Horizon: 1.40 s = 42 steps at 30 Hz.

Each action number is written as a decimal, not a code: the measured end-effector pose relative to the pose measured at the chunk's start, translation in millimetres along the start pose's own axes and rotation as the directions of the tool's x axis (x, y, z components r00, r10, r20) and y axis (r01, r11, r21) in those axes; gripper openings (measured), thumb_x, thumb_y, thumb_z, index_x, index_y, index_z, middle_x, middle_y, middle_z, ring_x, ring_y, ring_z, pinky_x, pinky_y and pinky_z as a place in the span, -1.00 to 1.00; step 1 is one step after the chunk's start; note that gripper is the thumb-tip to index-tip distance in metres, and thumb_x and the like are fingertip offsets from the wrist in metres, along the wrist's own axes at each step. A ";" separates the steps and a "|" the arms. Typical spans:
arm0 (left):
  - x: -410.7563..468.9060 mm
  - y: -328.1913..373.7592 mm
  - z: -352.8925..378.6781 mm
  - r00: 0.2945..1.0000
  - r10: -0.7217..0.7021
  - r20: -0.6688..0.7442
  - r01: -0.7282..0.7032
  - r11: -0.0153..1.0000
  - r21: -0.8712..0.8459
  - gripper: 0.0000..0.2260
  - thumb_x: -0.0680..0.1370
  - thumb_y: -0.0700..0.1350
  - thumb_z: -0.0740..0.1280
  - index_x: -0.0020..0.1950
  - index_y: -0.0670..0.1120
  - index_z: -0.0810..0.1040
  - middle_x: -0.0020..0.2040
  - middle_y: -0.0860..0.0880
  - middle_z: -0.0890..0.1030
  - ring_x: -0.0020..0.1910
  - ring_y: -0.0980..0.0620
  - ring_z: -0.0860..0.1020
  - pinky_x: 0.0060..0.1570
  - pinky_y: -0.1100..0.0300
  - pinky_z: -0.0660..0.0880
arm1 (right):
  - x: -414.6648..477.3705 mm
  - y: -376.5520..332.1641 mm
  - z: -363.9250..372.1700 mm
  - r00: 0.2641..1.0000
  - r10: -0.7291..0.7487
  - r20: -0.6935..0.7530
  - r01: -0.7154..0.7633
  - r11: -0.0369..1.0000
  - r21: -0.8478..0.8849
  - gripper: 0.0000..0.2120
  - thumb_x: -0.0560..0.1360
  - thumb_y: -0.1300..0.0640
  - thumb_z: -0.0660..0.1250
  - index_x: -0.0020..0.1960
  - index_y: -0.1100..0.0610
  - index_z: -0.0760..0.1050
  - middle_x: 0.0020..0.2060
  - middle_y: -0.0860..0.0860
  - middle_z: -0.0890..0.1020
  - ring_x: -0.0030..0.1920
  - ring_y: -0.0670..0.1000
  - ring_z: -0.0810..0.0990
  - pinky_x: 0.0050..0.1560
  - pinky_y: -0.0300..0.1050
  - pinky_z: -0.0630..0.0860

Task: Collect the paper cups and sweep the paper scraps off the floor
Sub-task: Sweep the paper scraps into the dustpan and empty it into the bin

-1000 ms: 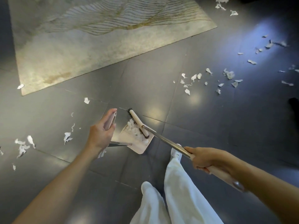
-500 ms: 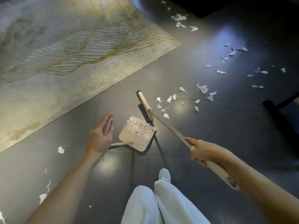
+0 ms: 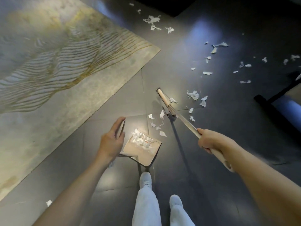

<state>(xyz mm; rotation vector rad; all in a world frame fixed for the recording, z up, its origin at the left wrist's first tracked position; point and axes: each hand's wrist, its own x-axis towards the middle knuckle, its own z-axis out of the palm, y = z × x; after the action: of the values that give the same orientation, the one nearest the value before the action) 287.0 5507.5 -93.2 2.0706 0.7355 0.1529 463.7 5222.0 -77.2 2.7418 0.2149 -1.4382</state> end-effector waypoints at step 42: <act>242.4 173.4 153.7 0.899 0.273 0.342 -0.340 0.928 0.154 -0.50 0.57 -0.23 0.29 0.41 0.20 0.33 0.04 0.10 0.51 -0.12 0.08 0.53 -0.05 0.22 0.43 | 101.8 166.8 -176.9 0.968 0.247 0.042 -0.250 0.946 0.205 -0.19 0.43 0.29 0.17 0.56 -0.12 -0.06 -0.07 0.02 0.51 -0.16 0.05 0.59 -0.33 -0.14 0.55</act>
<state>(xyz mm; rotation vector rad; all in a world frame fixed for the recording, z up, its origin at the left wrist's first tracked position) 618.7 5459.5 -85.0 2.3328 0.2302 -0.0853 688.5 5084.8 -65.0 2.7858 -0.2908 -1.4873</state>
